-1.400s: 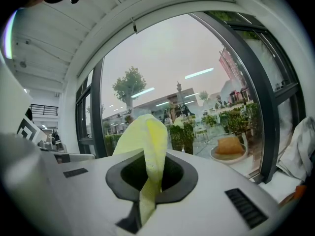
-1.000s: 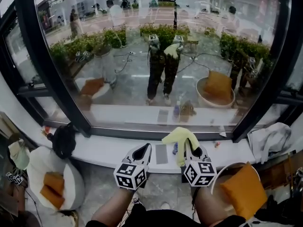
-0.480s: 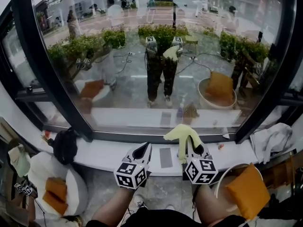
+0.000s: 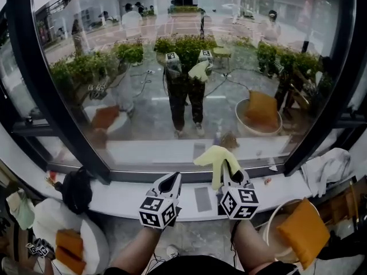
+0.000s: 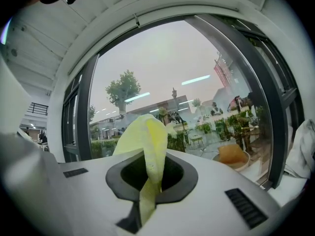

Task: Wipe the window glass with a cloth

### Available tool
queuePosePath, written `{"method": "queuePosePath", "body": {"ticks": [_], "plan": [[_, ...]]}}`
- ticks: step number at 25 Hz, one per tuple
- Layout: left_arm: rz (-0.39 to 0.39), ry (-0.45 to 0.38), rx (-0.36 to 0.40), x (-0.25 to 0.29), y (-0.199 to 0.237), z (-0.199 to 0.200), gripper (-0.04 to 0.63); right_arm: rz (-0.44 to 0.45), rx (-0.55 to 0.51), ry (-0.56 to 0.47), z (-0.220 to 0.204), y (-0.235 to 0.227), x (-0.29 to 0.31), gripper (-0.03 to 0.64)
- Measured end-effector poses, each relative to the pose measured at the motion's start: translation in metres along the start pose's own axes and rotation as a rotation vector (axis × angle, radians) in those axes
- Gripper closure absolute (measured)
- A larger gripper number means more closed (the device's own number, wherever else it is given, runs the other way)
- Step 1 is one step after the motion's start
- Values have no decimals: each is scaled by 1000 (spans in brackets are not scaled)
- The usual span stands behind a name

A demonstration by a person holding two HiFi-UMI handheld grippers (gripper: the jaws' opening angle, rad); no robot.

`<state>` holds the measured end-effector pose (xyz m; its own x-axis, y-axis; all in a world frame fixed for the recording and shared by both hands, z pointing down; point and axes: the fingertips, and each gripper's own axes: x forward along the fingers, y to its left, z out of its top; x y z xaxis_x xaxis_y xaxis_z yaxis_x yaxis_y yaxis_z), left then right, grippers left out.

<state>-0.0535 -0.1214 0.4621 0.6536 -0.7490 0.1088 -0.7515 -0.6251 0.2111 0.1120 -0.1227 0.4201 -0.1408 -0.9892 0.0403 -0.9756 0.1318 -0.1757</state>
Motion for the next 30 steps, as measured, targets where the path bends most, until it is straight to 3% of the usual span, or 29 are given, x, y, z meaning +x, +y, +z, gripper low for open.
{"method": "queuePosePath", "body": {"ticks": [14, 22, 30], "plan": [[-85, 5, 22, 16, 52, 20, 589, -172, 4, -74, 23, -16, 40, 584], [-129, 18, 25, 32, 45, 18, 589, -260, -13, -102, 40, -47, 36, 584], [-136, 6, 15, 71, 26, 20, 589, -284, -38, -134, 71, -94, 53, 584]]}}
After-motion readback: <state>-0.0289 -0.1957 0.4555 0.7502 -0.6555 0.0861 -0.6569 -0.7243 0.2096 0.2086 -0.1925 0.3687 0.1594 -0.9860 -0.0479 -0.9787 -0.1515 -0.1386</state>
